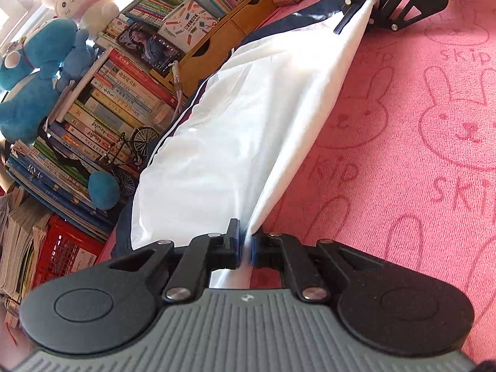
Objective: Fold clothes
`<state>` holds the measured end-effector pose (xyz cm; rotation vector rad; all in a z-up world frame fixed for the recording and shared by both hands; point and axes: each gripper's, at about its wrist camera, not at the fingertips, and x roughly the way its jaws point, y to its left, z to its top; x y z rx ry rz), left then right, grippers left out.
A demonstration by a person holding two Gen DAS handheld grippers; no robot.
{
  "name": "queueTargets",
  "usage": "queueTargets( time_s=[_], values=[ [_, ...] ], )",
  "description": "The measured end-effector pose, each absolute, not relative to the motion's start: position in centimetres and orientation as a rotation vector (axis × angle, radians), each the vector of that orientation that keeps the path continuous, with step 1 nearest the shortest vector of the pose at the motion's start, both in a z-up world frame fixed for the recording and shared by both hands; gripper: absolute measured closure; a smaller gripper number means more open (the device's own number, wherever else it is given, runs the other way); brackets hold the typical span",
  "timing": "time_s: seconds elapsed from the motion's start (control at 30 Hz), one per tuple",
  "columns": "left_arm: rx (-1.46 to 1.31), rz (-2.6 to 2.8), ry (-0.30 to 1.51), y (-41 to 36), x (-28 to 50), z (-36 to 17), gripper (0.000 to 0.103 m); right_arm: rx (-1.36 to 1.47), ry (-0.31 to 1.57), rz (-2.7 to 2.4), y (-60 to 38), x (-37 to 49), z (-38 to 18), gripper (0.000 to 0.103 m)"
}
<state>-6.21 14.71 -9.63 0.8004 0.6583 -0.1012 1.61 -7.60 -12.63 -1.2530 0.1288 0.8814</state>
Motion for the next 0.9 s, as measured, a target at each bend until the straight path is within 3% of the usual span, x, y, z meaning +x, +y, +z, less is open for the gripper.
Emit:
queueTargets(
  time_s=[0.9],
  values=[
    [0.527,0.106,0.811,22.3,-11.0,-8.1,0.09,-1.199,0.254,0.808,-14.1,1.2,-11.6,0.087]
  ],
)
